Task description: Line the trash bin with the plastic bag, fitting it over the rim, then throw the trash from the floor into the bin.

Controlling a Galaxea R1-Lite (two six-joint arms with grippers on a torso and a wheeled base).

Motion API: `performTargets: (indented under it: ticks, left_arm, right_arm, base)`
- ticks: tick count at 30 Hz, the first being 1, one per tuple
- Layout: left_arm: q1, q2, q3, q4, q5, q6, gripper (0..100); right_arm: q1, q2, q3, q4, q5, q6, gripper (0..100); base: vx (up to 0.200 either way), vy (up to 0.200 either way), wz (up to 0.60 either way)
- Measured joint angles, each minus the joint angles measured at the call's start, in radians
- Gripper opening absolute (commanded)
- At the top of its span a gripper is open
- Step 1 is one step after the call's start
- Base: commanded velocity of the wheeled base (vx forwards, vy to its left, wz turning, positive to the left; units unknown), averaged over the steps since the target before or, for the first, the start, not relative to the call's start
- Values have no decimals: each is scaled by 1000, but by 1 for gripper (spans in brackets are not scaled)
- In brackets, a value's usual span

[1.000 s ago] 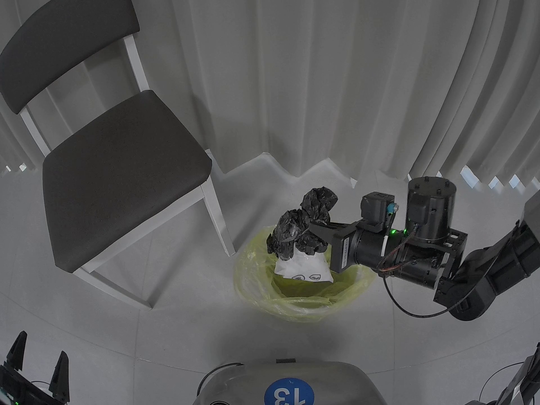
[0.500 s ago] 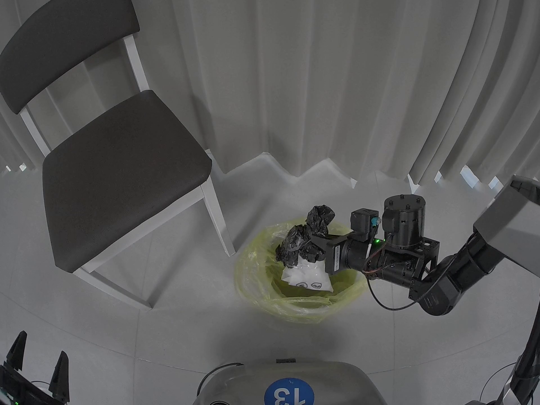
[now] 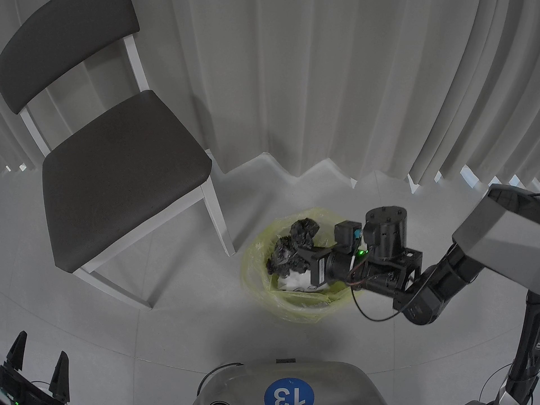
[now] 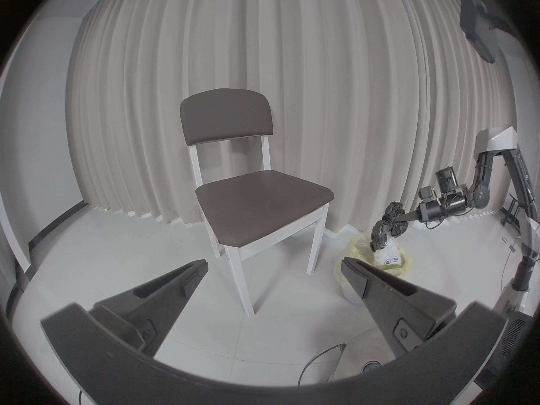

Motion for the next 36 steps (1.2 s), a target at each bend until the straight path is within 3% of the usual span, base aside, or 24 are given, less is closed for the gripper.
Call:
performTargets:
  ticks: [6,9,22,36]
  left_arm:
    - [0,0,0,0,0,0,100]
    - [0,0,0,0,0,0,100]
    - [0,0,0,0,0,0,100]
    - [0,0,0,0,0,1,100]
  right_arm:
    - [114,5,77,-50,-25,-1,0]
    - [132,10,86,-54,-27,-3,0]
    - [-87,74,7,-49,14,-4,0]
    - [-69,111,-20,-47,10,-10,0]
  base:
    - [0,0,0]
    - [0,0,0]
    - [0,0,0]
    - [0,0,0]
